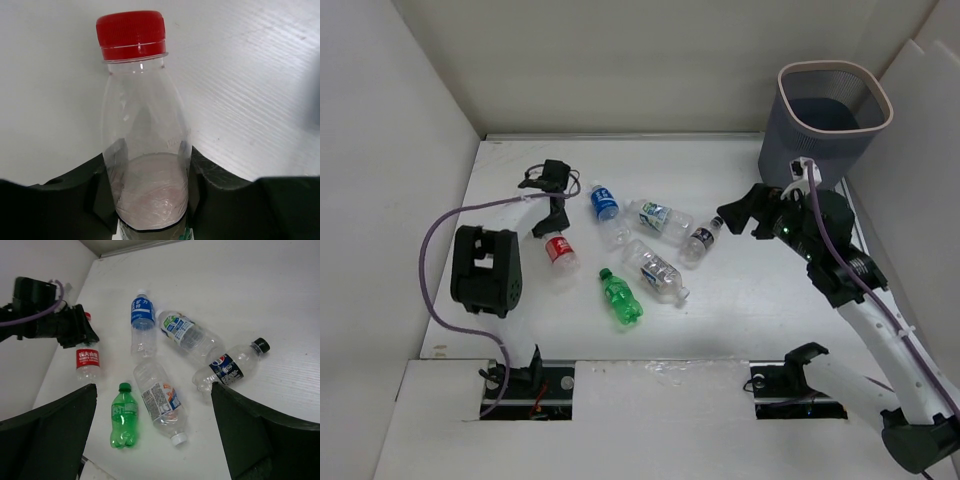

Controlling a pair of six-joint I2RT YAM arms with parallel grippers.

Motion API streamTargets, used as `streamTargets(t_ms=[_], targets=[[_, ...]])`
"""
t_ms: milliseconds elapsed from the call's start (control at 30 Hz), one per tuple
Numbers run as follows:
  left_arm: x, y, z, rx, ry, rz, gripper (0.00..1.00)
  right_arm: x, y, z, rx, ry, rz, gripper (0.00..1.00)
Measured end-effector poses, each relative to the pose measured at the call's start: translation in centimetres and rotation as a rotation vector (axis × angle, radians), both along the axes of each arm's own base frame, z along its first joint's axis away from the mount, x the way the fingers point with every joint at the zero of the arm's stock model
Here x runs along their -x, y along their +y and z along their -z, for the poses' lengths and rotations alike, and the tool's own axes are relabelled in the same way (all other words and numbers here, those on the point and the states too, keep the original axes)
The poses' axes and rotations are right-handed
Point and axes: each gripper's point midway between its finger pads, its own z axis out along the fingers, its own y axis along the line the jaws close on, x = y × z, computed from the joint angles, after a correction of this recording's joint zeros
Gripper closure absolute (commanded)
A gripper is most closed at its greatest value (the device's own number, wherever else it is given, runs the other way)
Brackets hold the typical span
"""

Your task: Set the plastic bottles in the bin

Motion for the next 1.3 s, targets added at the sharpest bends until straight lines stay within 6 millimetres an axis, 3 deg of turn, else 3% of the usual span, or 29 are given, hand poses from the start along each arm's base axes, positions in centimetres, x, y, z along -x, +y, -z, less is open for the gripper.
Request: streamTargets(t_ms=[100, 133, 200, 400, 500, 567, 700, 933, 1033, 1100, 1133, 1200, 1233, 1300], targets=[[0.2, 0.2, -4.8, 0.006, -0.119, -0.017, 1.0, -0.3, 1.2, 0.4, -0.002, 0.008, -0.05, 0.0], [0.0, -0.3, -7.6, 0.028, -0.204, -0.007, 1.0, -0.2, 2.0, 0.3, -0.009, 0.004, -0.089, 0.0], [-0.2, -1.4, -11.3, 0.076, -0.318, 0.034, 1.0, -0.2, 3.9, -0.1, -0.034, -0.028, -0.184, 0.0], [0.2, -9.1, -26.7, 0.426, -0.756, 0.372, 1.0, 0.8, 11.8, -0.3, -0.105, -0.083, -0.555, 0.0], [1.5, -13.2, -31.5, 0.601, -0.881, 0.591, 1.0, 0.8, 15.6, 0.5, -0.125, -0.089, -0.687, 0.0], [2.3, -15.4, -32.9, 0.695, -0.925, 0.71, 1.0, 1.0, 17.7, 0.9, -0.143, -0.104, -0.752, 0.0], [4.3, -18.1, -33.3, 0.84, -0.915, 0.868, 1.0, 1.6, 21.1, -0.2, -0.214, -0.163, -0.862, 0.0], [6.9, -19.9, -34.2, 0.979, -0.93, 1.012, 1.0, 1.5, 26.1, -5.3, -0.351, -0.32, -0.968, 0.0], [7.7, -20.1, -34.3, 1.009, -0.934, 1.041, 1.0, 1.5, 27.6, -6.3, -0.414, -0.339, -1.013, 0.01], [7.9, -20.2, -34.4, 1.023, -0.939, 1.052, 1.0, 1.3, 28.6, -6.2, -0.441, -0.341, -1.038, 0.35], [8.1, -20.3, -34.5, 1.029, -0.94, 1.067, 0.86, 1.3, 29.0, -6.0, -0.457, -0.314, -1.052, 0.58], [7.8, -20.0, -34.8, 0.986, -0.98, 1.079, 0.17, 1.4, 29.4, -5.4, -0.478, -0.277, -1.072, 1.0], [7.1, -19.5, -34.6, 0.962, -0.993, 1.048, 0.0, 1.5, 29.3, -5.7, -0.487, -0.284, -1.078, 1.0], [6.6, -19.0, -34.6, 0.965, -0.995, 1.003, 0.0, 1.5, 29.0, -6.3, -0.492, -0.291, -1.074, 1.0]])
